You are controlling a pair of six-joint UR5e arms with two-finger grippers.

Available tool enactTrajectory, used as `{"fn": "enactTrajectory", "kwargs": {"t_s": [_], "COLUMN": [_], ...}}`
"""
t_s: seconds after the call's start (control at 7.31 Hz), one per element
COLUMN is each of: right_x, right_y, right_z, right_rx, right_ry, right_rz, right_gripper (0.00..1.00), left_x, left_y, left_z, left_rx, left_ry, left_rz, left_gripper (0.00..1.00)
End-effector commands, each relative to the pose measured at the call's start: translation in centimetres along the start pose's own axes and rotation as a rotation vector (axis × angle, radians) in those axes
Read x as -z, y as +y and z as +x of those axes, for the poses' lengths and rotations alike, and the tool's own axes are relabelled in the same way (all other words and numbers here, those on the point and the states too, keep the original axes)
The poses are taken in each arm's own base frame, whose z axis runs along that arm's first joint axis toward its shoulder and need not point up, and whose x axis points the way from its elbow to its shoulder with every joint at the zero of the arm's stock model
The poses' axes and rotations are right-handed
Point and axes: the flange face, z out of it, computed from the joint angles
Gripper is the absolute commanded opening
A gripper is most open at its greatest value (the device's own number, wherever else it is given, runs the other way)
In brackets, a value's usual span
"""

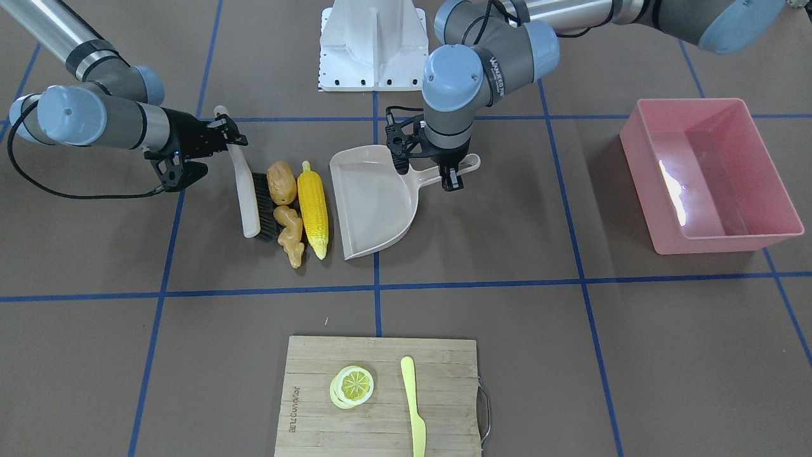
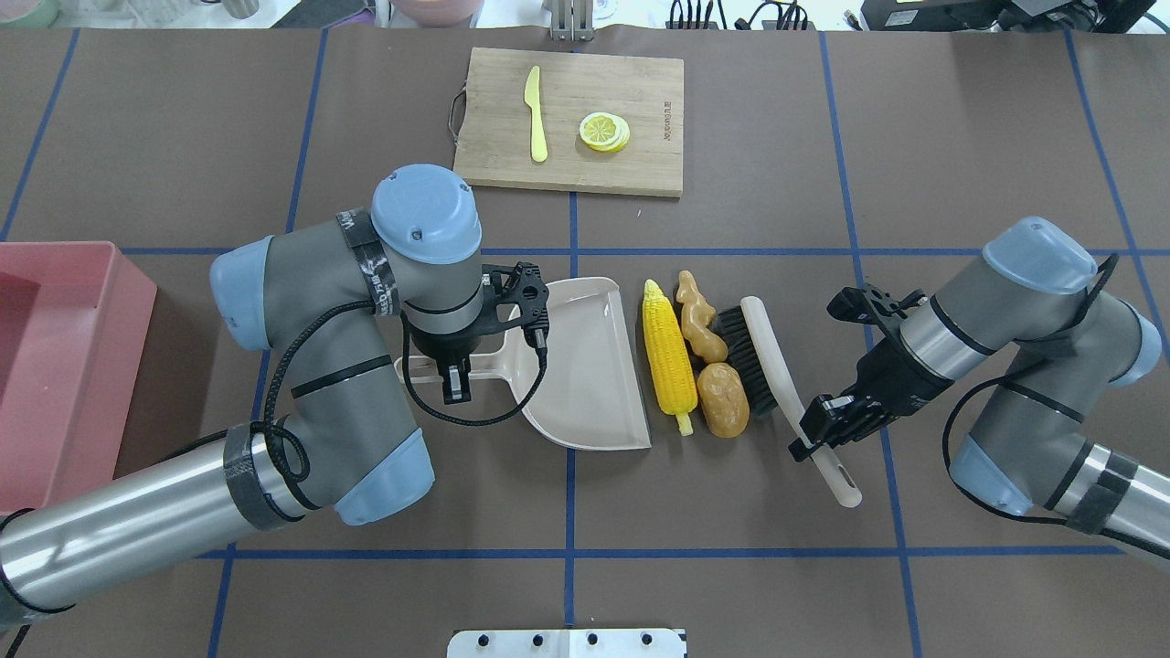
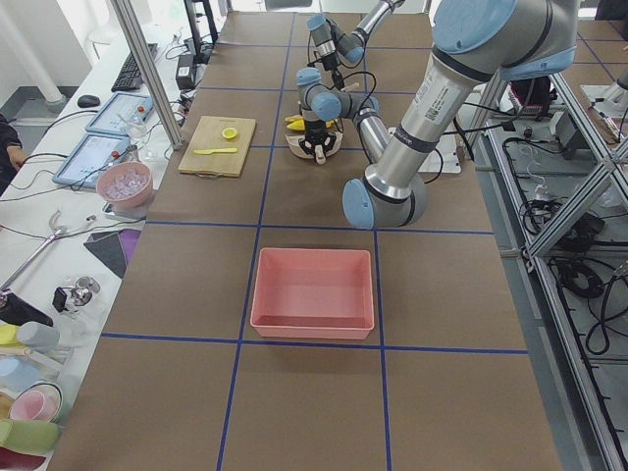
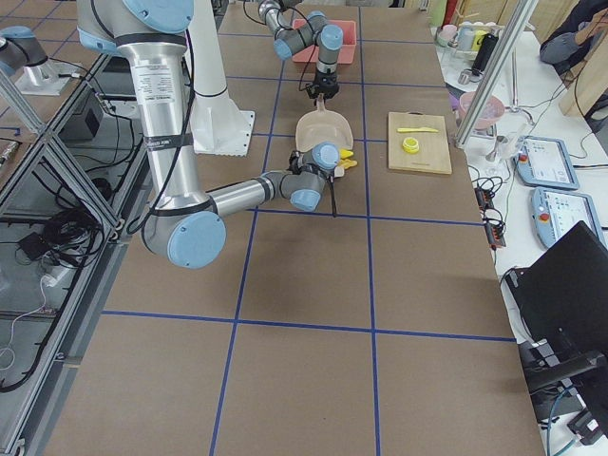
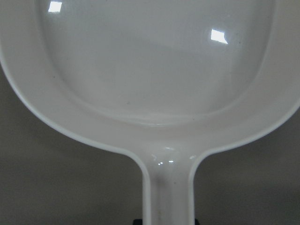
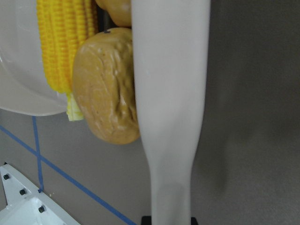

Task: Sweep and dump trash into bin
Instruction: 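Sweep the corn, ginger and potato into the dustpan with the right-held brush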

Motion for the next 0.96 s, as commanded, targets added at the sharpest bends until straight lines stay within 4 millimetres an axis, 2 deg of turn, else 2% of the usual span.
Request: {"fn": "enactTrajectory", "kwargs": {"t_s": [0.0, 0.14, 0.41, 0.82], "right_x": [-1.8, -3.7, -6.8, -8.8], "right_y": [-3.0, -4.7, -6.2, -8.3], "right_z": [-2.8, -5.7, -9.8, -16.9], "right_rx": [-0.017, -0.03, -0.035, -0.081], "right_ry": [-0.007, -0.011, -0.011, 0.01], "right_rz": [0.0, 0.008, 0.03, 0.047], "right_gripper": [0.0, 0.0, 0.0, 0.0], "left_x": [0.1, 0.0, 0.0, -0.1], "left_y": [-0.8, -0.8, -0.8, -0.8], "left_z": [-0.2, -0.2, -0.2, -0.2], "left_rx": [0.001, 0.0, 0.0, -0.002], "left_ry": [-0.001, 0.0, 0.0, 0.0], "left_rz": [0.0, -0.002, -0.002, -0.003], "left_gripper": [0.0, 0.0, 0.0, 0.0]}}
